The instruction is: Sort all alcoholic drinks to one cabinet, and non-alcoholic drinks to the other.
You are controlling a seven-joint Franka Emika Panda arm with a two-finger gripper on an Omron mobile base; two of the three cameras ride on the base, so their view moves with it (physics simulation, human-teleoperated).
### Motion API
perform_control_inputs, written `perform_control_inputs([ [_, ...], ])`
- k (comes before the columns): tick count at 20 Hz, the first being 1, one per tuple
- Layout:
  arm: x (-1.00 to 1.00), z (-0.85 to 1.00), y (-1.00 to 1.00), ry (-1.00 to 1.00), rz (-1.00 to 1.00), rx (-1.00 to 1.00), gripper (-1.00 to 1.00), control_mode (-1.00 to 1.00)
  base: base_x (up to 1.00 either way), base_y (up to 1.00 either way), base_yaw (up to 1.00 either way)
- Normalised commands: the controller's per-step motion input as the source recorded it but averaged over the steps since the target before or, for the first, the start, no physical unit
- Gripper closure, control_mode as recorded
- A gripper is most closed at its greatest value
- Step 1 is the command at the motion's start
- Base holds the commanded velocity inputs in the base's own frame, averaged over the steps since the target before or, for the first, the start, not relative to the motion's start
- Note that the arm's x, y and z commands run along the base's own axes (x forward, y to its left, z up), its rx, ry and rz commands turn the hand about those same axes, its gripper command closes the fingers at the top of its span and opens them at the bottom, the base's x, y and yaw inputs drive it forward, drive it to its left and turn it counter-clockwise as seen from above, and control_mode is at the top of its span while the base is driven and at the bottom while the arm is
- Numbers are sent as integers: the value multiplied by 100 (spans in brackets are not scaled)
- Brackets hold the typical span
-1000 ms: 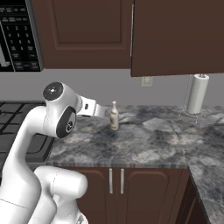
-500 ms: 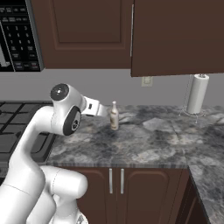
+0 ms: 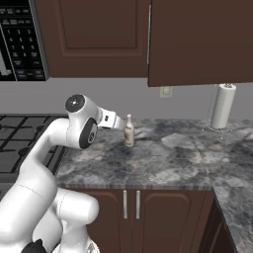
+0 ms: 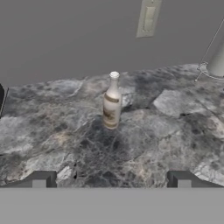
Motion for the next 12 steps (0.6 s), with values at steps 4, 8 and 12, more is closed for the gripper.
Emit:
perform_control_inputs([
  [4,40,-18,-8,2,-2,0,-100,-100,0,0,0],
  [8,42,-21,-10,1,-2,0,-100,-100,0,0,0],
  [12,41,-22,-7,2,-2,0,-100,-100,0,0,0],
])
